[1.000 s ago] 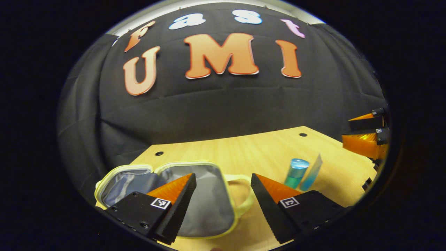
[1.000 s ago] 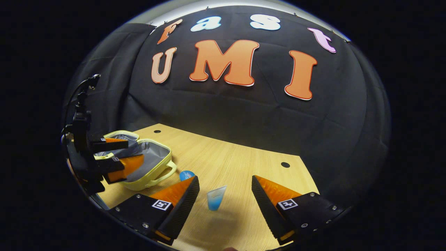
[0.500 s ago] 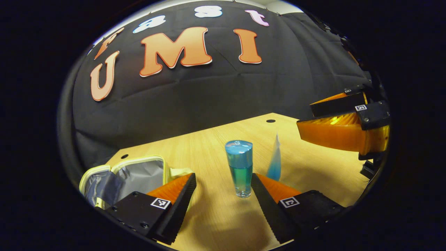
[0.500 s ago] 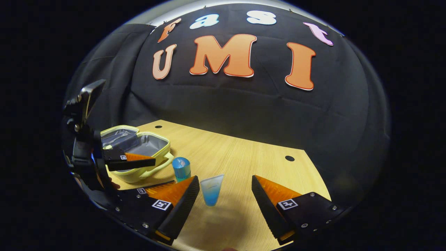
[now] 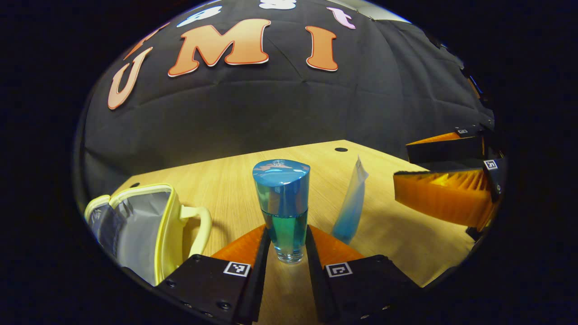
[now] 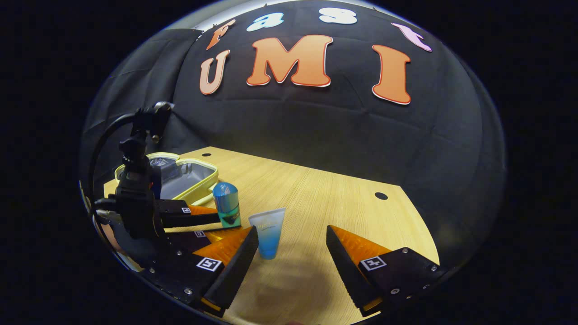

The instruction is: First open the suitcase, pack the skin care products into it, and then close the suitcase.

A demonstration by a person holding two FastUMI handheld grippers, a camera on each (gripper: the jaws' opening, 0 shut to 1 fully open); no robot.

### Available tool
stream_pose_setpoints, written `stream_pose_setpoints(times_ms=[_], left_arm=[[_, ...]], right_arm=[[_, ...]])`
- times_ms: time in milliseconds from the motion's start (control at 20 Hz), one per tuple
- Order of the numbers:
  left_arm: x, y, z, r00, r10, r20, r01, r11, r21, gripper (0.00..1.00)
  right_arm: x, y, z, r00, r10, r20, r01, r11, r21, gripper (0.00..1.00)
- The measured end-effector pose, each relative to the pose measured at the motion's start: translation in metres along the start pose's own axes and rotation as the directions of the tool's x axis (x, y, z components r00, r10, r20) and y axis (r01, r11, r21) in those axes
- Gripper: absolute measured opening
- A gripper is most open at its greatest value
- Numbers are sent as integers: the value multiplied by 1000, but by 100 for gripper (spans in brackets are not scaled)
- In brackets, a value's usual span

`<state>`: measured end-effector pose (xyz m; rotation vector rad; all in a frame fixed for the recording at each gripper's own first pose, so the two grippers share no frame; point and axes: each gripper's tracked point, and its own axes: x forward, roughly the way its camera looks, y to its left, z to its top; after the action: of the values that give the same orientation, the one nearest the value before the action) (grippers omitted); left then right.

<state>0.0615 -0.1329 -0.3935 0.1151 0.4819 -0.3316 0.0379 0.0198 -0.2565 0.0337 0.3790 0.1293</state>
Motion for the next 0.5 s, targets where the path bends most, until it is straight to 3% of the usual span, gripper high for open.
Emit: stream_pose_setpoints(times_ms=[500], left_arm=[[-18,25,24,999,33,25,-30,992,-119,42]], right_arm=[[44,29,-36,991,112,-67,-113,994,-7,96]])
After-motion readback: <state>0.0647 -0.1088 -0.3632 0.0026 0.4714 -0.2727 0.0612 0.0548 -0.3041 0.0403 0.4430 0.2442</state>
